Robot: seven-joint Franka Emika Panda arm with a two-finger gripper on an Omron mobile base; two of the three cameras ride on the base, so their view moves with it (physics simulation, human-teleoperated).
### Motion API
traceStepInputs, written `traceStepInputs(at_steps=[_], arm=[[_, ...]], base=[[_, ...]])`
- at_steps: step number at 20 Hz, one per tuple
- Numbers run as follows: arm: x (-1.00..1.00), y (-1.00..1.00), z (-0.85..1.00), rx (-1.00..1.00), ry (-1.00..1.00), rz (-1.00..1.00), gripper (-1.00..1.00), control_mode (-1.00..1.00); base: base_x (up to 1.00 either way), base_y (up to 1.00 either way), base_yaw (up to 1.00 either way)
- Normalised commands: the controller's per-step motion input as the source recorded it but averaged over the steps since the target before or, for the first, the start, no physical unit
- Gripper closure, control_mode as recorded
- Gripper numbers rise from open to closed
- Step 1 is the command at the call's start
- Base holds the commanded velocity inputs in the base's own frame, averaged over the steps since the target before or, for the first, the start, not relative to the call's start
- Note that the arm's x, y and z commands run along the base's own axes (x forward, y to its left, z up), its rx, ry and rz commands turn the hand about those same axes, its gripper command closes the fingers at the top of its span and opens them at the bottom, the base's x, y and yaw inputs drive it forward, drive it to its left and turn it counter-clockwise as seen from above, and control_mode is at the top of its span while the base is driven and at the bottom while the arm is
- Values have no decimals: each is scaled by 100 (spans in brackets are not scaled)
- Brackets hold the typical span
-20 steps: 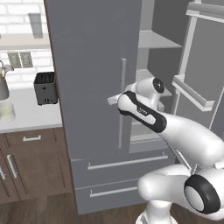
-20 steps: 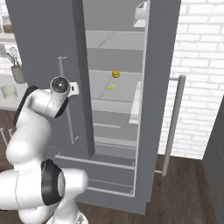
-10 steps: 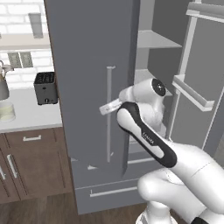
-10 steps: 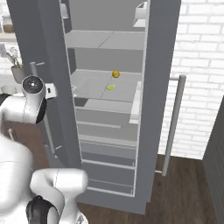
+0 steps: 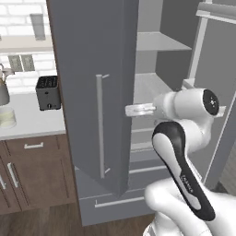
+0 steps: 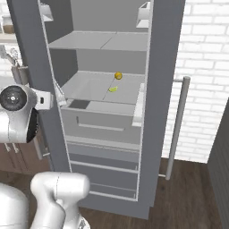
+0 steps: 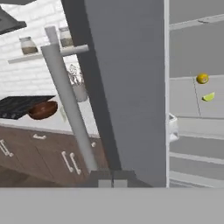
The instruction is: Grab a lemon wedge from the fridge and one ice cube from the ice bowl, and put them in the glass of lemonade.
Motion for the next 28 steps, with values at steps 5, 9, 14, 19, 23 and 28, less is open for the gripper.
traceStepInputs(at_steps=[5, 9, 14, 19, 23, 28], arm=[[-5, -94, 64, 35, 11, -20, 100, -100], [51, -70, 72, 28, 44, -13, 100, -100], [55, 5, 18, 15, 24, -2, 100, -100], [92, 25, -28, 21, 20, 5, 100, -100], [94, 16, -46, 20, 12, 2, -100, -100], [65, 29, -20, 15, 4, 0, -100, -100]], base=[[0, 0, 0], [0, 0, 0], [0, 0, 0], [0, 0, 0], [0, 0, 0], [0, 0, 0]])
